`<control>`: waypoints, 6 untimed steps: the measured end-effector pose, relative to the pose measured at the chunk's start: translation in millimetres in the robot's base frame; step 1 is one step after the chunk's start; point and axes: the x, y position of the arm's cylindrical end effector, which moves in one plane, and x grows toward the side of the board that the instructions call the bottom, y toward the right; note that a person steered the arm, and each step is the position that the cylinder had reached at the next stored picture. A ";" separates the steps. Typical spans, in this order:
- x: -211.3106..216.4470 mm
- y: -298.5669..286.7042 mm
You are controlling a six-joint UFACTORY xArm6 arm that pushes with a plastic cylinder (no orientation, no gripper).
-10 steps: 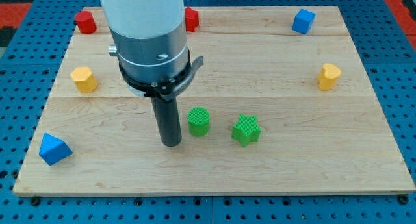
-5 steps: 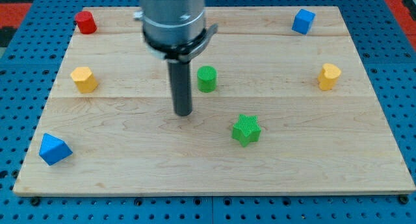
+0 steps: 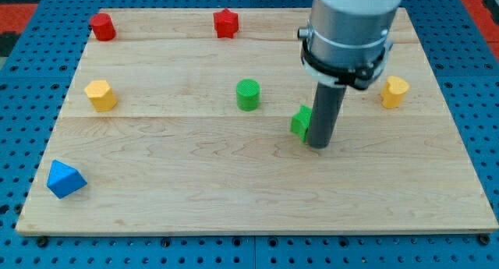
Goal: Move green star right to the green circle
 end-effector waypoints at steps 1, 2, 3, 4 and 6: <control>-29.1 -0.3; -28.5 -1.1; -38.7 -2.0; -50.9 -8.1; 14.8 -25.6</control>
